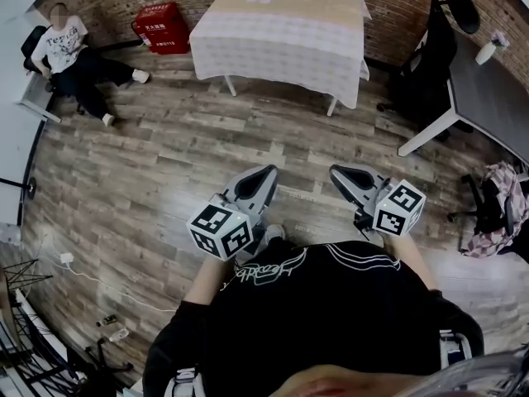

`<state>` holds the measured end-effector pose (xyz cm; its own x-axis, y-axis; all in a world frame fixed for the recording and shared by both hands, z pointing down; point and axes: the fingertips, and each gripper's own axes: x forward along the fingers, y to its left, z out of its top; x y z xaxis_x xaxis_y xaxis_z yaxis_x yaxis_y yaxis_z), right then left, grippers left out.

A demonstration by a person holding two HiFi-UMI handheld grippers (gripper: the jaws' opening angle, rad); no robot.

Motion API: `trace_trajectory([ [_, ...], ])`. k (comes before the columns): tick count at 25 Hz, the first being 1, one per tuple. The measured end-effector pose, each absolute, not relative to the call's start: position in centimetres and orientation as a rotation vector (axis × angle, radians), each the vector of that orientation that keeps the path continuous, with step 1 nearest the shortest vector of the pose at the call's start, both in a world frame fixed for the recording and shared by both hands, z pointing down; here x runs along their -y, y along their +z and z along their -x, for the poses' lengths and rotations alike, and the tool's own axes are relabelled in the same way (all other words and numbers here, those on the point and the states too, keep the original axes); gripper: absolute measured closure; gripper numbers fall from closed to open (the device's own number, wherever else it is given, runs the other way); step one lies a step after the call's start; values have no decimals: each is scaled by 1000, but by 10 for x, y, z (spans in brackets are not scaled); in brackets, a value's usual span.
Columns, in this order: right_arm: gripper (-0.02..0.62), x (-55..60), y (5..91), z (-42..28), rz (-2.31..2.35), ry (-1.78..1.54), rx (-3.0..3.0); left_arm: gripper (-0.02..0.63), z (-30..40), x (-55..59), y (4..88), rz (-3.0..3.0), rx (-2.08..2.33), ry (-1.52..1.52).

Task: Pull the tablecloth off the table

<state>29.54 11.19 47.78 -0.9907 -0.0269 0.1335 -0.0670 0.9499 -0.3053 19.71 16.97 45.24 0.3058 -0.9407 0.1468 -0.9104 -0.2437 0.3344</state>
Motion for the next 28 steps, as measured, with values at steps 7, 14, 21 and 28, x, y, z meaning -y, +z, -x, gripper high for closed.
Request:
trace_trajectory([
  [7,598,-72,470,-227,-97,475,2979,600,-127,-134,449,-2222,1658,-109],
  [14,598,-47,473,-174,-144,498,2967,600,-67,-113,451,-2223,1638,-112],
  [21,598,-30,487,-145,-203,539,2949,599,-30,-96,464,-2218,1617,-86],
  [28,598,7,503,-136,-268,585,2929,598,-13,-59,481,-2205,1601,-45],
])
